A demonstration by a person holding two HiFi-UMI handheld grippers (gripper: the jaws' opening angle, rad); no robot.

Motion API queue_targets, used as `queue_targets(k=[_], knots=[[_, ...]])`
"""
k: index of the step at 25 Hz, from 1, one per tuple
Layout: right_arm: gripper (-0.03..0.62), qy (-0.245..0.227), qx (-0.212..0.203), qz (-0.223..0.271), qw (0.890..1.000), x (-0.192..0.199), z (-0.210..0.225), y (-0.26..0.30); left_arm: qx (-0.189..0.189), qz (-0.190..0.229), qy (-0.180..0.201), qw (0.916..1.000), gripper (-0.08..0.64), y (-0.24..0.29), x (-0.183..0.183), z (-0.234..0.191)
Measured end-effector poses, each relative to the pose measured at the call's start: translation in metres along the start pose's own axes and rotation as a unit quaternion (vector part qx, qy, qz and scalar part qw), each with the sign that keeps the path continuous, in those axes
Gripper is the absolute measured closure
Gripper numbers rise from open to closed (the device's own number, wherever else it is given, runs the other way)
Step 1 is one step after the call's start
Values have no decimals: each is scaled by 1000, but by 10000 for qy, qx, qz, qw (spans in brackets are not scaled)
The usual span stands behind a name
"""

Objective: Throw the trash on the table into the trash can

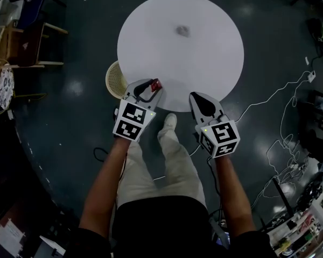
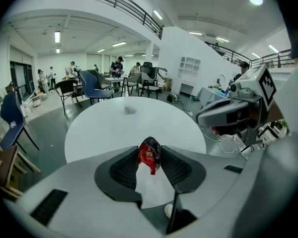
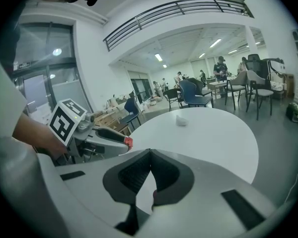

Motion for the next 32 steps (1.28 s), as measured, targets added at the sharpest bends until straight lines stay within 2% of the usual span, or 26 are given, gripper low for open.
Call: queue_targets(k=[7, 13, 21, 27, 32], knots=[[577, 9, 37, -45, 10000, 11, -32, 24, -55, 144, -2, 9999, 405, -24, 25, -23], [577, -200, -119, -156, 9996, 7, -82, 63, -129, 131, -152, 9997, 405, -55, 57, -68], [577, -254, -297, -265, 9989, 1, -156, 127, -218, 84, -360, 9991, 405, -98, 98, -144], [577, -241, -394, -353, 9983, 5, -195, 171, -193, 31, -443, 9988, 404, -109, 124, -187], [577, -190, -445, -513, 9975, 22, -222, 203, -111, -132, -521, 9985, 405, -108, 159, -213]])
Point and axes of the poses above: the fingertips, and each gripper's own axes: y forward along the fingers, z to its right, x out of its underside, the point moved 2 cm from there along -y, backward along the fingers, and after that the axes turned 3 degrees about -y, right-handed, at the moved point
